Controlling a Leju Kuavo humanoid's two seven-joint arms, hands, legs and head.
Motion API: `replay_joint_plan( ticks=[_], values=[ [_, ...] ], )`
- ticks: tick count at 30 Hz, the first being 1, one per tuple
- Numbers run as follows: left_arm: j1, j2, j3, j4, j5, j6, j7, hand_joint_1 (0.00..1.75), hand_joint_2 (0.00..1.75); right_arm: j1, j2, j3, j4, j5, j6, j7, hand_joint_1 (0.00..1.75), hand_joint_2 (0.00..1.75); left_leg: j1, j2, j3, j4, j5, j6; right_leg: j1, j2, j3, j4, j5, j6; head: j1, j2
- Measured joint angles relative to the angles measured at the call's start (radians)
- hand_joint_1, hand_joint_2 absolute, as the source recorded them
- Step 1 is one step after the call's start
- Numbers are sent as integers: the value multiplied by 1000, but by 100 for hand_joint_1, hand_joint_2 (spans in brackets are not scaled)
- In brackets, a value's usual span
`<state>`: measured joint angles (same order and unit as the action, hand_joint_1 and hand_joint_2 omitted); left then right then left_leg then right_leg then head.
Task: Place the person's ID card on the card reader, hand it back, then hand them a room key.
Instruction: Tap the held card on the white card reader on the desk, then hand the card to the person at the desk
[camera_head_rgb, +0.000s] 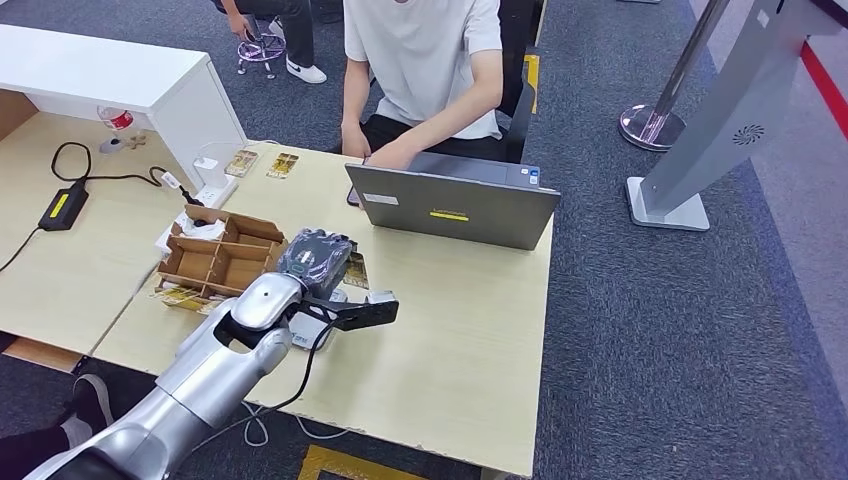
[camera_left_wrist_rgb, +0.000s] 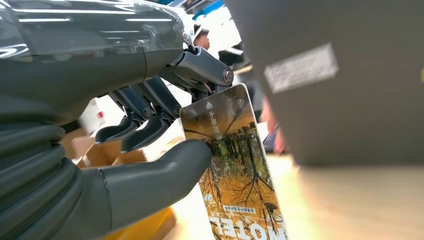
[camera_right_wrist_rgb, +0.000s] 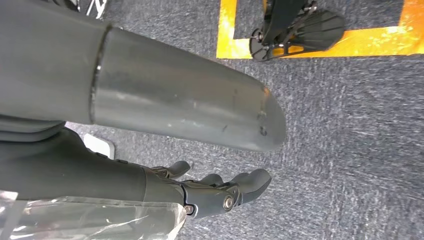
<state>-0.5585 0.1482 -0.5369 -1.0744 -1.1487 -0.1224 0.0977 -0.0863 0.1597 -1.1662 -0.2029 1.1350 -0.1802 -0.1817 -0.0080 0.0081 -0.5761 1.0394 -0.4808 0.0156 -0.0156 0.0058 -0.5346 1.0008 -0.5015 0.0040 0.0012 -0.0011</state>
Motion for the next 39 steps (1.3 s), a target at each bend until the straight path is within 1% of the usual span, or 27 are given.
replay_joint_plan(
  ticks=[5, 8, 11, 14, 22, 32, 34, 39],
  values=[
    [-10, -35, 0, 116, -4, 28, 46, 175, 175, 1, 0, 9, 0, 27, -16, 27, 0, 0, 0, 0, 0, 0, 0, 0, 0, 0, 0, 0, 0, 0, 0, 0],
    [-13, -53, 0, 175, -47, 70, 106, 175, 175, 1, 0, 18, 0, 37, -27, 46, 0, 0, 0, 0, -1, 0, 0, 0, 0, 0, 0, 0, 0, 0, 0, 0],
    [-12, -63, 0, 204, -108, 97, 175, 175, 175, 3, 1, 22, 0, 40, -31, 57, 0, 0, 0, 0, -1, 0, 0, 0, 0, 0, 0, 0, 0, 0, 0, 0],
    [-9, -68, 0, 224, -142, 98, 212, 175, 175, 4, 1, 25, 0, 48, -31, 65, 0, 0, 0, 0, -1, 0, 0, 0, 0, 0, 0, 0, 0, 0, 0, 0],
    [-10, -71, 0, 286, -184, 94, 232, 175, 175, 4, 4, 36, 1, 59, -31, 71, 0, 0, 0, 0, -1, 0, 0, 0, 0, 0, 0, 0, 0, 0, 0, 0],
    [-18, -86, 10, 314, -226, 85, 221, 175, 175, 4, 4, 37, 1, 55, -32, 71, 0, 0, 0, -1, -1, 0, 1, 1, 0, -1, 1, 0, 0, 0, 0, 0],
    [-20, -90, 15, 314, -234, 128, 213, 175, 175, 5, 4, 37, 1, 56, -32, 70, 0, 0, 0, -1, -1, 0, 2, 1, 0, -1, 1, 0, 0, 0, 0, 0],
    [-30, -99, 46, 270, -261, 335, 174, 175, 175, 5, 4, 40, 1, 69, -31, 68, 0, 0, 0, -1, -1, 0, 2, 1, 0, -1, 0, 0, 1, 1, 0, 0]
  ],
)
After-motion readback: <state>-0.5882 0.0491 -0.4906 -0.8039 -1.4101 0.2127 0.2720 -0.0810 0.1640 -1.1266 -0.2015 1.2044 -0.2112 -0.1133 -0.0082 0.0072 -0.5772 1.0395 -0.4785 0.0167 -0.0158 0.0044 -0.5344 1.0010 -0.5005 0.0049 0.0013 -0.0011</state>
